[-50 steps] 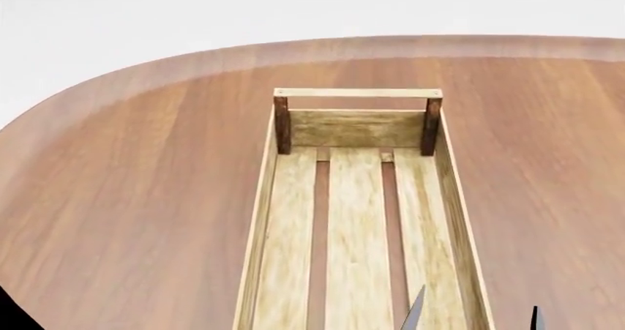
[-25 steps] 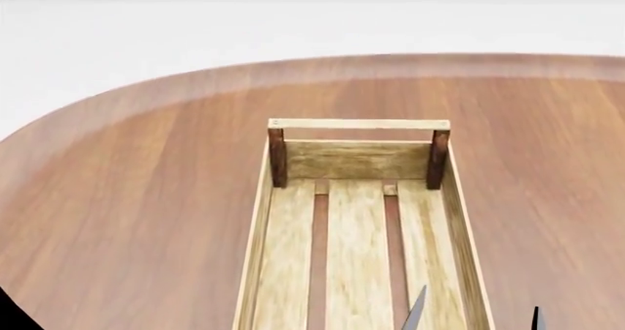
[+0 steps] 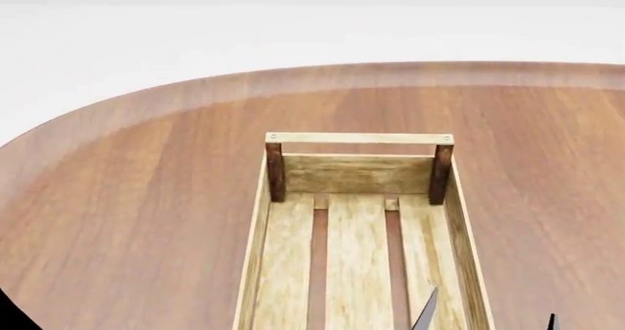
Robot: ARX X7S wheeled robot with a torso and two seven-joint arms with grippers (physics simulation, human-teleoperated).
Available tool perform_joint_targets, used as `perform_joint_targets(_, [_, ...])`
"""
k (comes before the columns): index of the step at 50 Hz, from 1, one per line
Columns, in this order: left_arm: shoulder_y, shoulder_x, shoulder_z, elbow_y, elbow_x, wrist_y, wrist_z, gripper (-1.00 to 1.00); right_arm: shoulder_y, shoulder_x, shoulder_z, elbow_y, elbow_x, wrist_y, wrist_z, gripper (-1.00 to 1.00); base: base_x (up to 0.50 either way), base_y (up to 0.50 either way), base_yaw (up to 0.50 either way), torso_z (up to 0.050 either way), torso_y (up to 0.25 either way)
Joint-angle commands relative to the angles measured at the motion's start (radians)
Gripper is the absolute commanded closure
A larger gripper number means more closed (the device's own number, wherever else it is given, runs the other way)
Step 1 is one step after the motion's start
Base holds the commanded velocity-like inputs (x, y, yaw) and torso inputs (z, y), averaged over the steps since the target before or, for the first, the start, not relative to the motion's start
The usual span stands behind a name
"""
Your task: Pick up the cream cheese and put it in the tray.
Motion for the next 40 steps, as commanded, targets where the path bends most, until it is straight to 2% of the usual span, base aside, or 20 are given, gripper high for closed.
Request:
perform_joint_targets(1, [0.004,-0.002,-0.003,0.009,-0.004,-0.002,-0.001,-1.0,-0.003,-0.009,0.021,-0.001,-0.044,-0.011,0.042,-1.0,0.0,0.0,0.0,0.0,0.0])
perform_joint_targets(23, [0.009,0.0,-0.013,0.021,-0.013,-0.004,0.009,-1.0,-0.026,-0.019,0.108,-0.041,-0.043,0.063,0.126,-1.0,0.0,0.0,0.0,0.0,0.0])
perform_joint_targets(35, [0.018,-0.011,-0.016,0.049,-0.043,-0.022,0.009,-1.0,-0.066,-0.035,0.236,-0.13,0.03,0.205,0.206,-1.0,0.0,0.0,0.0,0.0,0.0])
perform_joint_targets(40, [0.018,-0.013,-0.015,0.055,-0.046,-0.025,0.009,-1.0,-0.073,-0.033,0.273,-0.126,0.047,0.215,0.234,-1.0,0.0,0.0,0.0,0.0,0.0])
